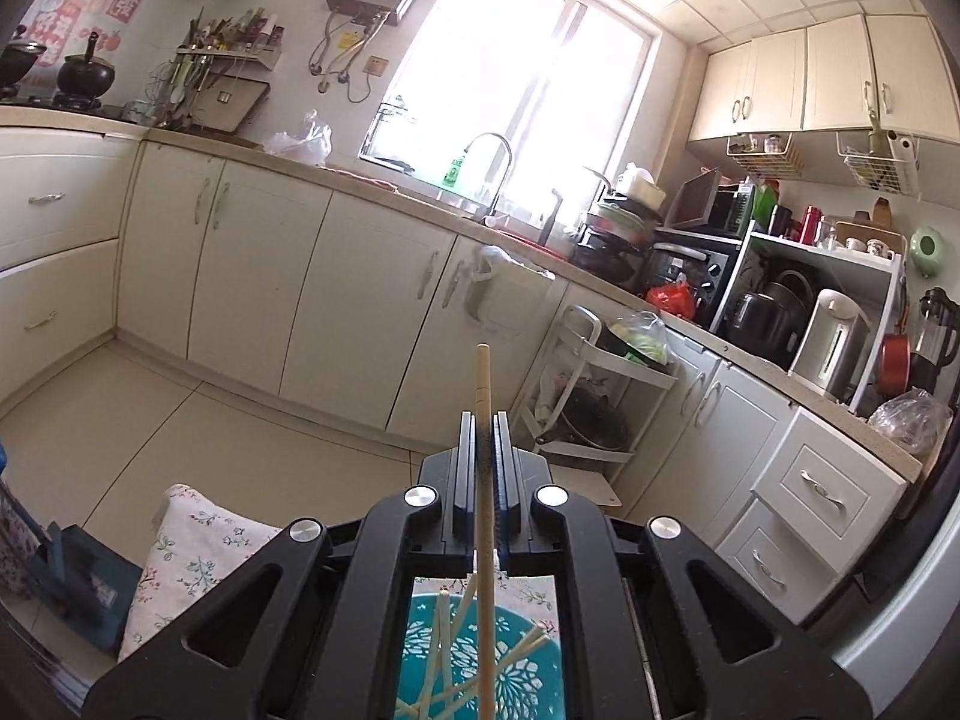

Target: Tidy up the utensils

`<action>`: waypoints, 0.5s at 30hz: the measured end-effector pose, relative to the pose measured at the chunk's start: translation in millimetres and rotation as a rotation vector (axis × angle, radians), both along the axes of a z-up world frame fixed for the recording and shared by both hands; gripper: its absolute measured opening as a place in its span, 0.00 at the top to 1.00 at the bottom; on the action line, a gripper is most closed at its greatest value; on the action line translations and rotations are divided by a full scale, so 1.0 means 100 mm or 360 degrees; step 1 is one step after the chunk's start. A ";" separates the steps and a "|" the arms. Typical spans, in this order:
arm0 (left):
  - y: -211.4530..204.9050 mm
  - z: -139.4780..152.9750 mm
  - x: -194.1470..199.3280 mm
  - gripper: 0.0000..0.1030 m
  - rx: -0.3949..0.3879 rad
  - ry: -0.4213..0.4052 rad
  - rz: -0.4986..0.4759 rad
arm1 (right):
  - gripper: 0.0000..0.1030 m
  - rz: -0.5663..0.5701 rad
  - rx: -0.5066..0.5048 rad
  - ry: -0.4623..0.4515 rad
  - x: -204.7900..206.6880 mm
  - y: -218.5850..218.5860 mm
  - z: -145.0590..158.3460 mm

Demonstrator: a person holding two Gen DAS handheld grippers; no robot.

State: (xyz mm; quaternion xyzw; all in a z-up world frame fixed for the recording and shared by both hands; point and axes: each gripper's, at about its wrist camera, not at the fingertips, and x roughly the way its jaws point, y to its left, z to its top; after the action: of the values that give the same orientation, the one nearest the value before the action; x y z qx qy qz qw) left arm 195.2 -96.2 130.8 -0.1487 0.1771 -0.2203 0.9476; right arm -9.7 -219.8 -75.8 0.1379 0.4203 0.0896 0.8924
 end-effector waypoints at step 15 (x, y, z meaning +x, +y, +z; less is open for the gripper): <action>-0.07 -0.27 0.04 0.96 0.0121 0.0062 -0.0047 | 0.68 0.0011 -0.0003 0.0002 0.01 0.01 0.00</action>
State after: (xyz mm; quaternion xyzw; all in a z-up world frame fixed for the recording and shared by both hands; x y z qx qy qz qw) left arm 198.7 -103.2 103.9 -0.1141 0.2062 -0.2245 0.9456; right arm -9.2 -219.0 -75.6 0.1357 0.4213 0.0923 0.8919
